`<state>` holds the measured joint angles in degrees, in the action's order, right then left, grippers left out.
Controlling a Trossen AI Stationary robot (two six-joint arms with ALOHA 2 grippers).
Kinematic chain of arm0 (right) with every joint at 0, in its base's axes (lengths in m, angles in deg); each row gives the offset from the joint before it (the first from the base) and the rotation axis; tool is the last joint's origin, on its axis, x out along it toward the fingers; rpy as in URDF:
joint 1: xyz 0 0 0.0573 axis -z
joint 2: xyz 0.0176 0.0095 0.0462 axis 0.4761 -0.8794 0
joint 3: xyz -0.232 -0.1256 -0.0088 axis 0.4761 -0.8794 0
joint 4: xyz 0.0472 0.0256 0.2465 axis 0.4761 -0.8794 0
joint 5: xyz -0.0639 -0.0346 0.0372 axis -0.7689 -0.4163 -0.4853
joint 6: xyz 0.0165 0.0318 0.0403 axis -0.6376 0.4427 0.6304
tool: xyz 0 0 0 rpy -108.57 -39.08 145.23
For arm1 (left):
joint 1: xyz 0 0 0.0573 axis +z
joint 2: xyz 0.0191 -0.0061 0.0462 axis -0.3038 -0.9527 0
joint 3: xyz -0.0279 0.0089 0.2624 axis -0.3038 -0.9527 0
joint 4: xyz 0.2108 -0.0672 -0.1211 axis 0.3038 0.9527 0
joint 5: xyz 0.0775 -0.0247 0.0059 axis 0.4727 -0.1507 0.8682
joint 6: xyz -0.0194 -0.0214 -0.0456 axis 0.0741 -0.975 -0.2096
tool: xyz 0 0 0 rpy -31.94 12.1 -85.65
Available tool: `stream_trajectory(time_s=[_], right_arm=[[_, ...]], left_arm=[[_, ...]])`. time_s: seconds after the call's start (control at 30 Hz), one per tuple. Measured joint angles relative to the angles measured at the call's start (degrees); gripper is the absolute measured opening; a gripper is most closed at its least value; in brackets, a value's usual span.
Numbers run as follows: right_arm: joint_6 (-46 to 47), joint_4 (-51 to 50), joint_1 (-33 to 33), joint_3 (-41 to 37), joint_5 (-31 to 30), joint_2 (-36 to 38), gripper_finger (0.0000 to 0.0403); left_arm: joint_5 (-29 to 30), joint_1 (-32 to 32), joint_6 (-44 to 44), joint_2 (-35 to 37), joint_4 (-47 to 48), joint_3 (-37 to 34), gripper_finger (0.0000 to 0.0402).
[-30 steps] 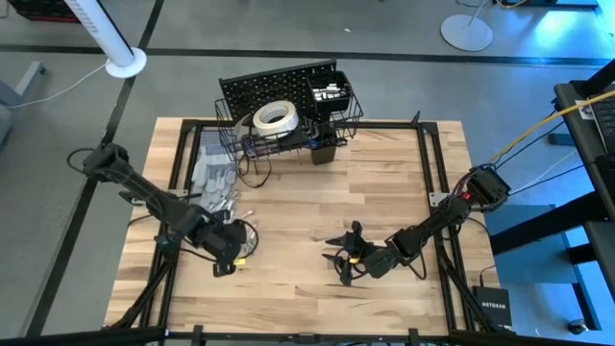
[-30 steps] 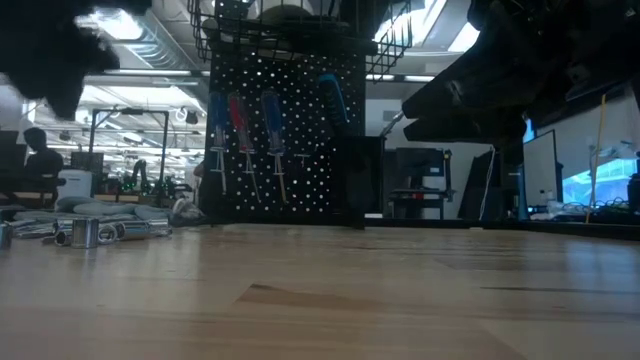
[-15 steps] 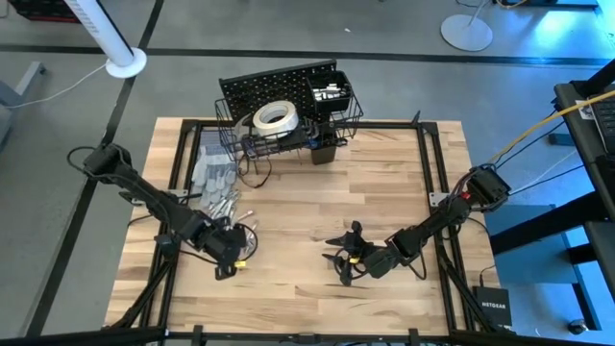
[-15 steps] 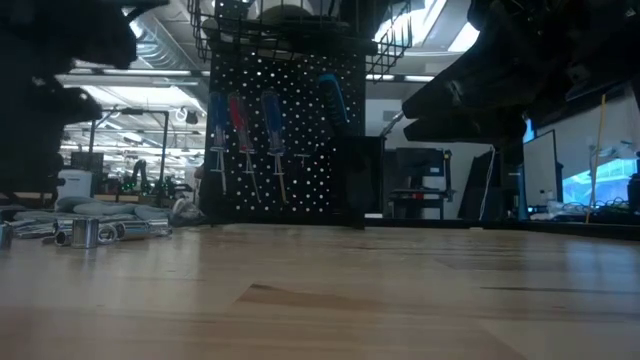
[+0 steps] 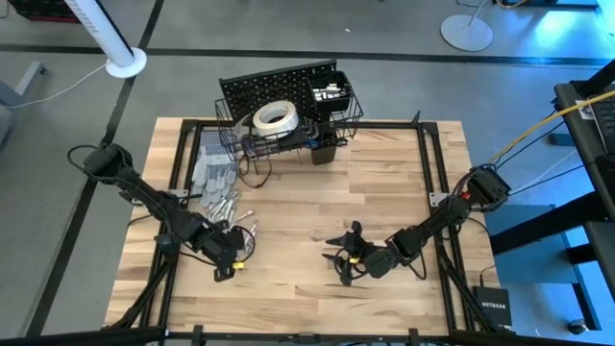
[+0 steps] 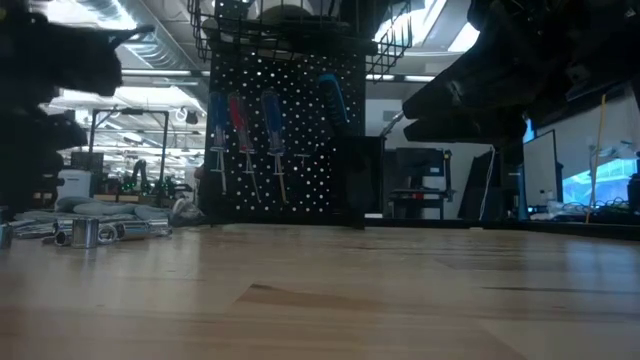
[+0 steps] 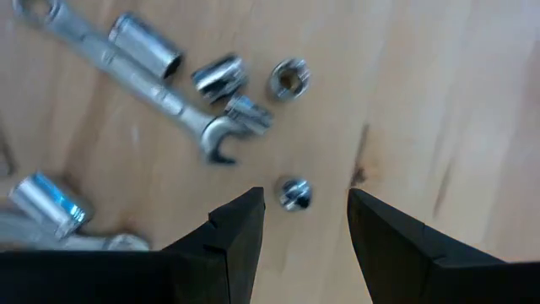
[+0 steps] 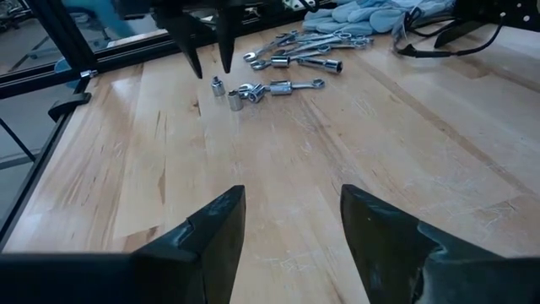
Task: Hang tools onto peg board
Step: Put the socket into the top black bin on the pegboard
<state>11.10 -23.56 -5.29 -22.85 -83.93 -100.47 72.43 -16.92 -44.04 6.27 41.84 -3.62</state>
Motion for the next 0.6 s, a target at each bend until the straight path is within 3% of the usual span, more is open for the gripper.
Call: stream_trajectory(time_s=[0.6], right_arm=[[0.0, 0.0, 0.0, 0.0, -0.3, 0.0, 0.0199]], left_arm=[[0.8, 0.0, -0.9, 0.0, -7.1, -4.6, 0.0161]])
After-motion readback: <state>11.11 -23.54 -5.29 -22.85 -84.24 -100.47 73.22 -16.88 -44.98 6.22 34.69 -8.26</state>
